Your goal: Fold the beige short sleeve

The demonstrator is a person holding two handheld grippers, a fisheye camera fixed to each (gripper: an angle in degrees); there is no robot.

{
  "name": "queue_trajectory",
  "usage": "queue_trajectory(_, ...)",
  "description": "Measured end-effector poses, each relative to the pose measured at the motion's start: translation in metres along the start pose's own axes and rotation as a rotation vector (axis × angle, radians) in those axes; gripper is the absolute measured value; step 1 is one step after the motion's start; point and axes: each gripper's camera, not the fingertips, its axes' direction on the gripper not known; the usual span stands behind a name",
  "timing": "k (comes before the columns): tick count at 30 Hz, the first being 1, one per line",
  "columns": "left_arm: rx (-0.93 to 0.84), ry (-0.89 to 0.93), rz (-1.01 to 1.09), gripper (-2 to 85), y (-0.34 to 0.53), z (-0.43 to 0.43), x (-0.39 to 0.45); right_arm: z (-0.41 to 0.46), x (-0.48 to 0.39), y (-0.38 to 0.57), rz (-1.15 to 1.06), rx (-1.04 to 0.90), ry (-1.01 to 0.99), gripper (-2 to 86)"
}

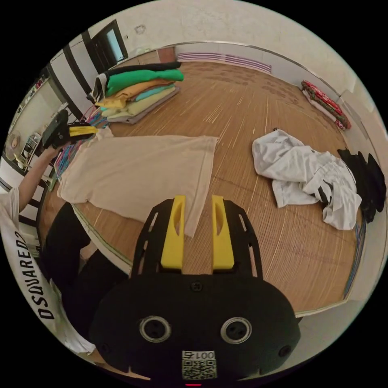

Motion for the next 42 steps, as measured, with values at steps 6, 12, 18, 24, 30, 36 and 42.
queue_trajectory(6, 0.057, 0.430, 0.050, -1.0, 0.090, -0.021, 0.038, 0.037, 0.010, 0.041, 0.099, -0.005, -0.076, 9.0)
queue_trajectory(12, 0.020, 0.430, -0.074, -1.0, 0.157, -0.007, 0.064, 0.017, 0.023, 0.067, 0.086, 0.059, -0.037, 3.2)
queue_trajectory(18, 0.057, 0.386, -0.009, -1.0, 0.162, -0.006, 0.081, 0.023, 0.061, 0.101, 0.123, -0.051, -0.151, 2.4)
queue_trajectory(24, 0.042, 0.325, 0.014, -1.0, 0.165, -0.014, 0.099, 0.012, 0.062, 0.129, 0.167, -0.027, -0.109, 2.6)
queue_trajectory(30, 0.053, 0.156, 0.011, -1.0, 0.146, -0.024, 0.117, 0.010, 0.020, 0.102, 0.057, -0.055, 0.016, 7.4)
queue_trajectory(36, -0.064, -0.029, -0.008, -1.0, 0.127, 0.008, 0.139, 0.041, 0.023, 0.091, 0.123, -0.126, -0.007, 4.5)
queue_trajectory(42, 0.000, 0.047, 0.017, -1.0, 0.145, 0.004, 0.137, 0.005, -0.005, 0.129, 0.097, -0.067, 0.097, 2.3)
